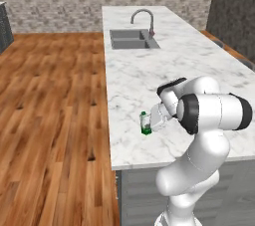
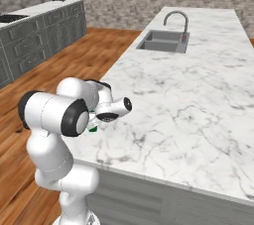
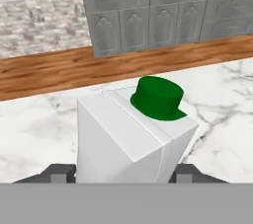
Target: Pick the water bottle, can, milk from the counter and place them in the open cabinet.
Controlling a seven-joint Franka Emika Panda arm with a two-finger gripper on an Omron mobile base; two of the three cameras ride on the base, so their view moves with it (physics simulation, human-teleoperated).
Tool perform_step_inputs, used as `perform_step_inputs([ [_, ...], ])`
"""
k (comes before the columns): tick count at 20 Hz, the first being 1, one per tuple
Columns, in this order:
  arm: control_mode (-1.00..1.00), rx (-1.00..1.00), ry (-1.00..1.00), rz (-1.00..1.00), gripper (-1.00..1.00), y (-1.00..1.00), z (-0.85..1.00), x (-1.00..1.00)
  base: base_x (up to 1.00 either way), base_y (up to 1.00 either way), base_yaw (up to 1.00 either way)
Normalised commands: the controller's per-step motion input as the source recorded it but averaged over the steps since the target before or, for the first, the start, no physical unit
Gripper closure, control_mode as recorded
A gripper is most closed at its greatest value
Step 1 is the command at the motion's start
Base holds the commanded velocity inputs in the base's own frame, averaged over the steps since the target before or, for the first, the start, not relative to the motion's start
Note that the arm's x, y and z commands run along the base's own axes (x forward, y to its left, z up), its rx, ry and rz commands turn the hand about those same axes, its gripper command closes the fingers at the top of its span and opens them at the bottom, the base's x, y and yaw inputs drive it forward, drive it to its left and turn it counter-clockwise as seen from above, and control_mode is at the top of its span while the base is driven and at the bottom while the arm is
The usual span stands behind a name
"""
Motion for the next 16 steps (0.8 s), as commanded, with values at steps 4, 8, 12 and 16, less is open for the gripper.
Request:
perform_step_inputs([
  [4, -1.00, 0.00, 0.00, 0.00, 1.00, 0.00, 0.00, -0.01, 0.00, 0.00, 0.00],
  [8, -1.00, 0.00, -0.09, 0.00, 1.00, 0.03, 0.35, -0.24, 0.00, 0.00, 0.00],
  [12, -1.00, 0.00, -0.10, 0.00, 1.00, 0.13, 0.81, -0.30, 0.00, 0.00, 0.00],
  [16, -1.00, 0.00, 0.00, 0.00, 1.00, 0.20, 1.00, -0.18, 0.00, 0.00, 0.00],
])
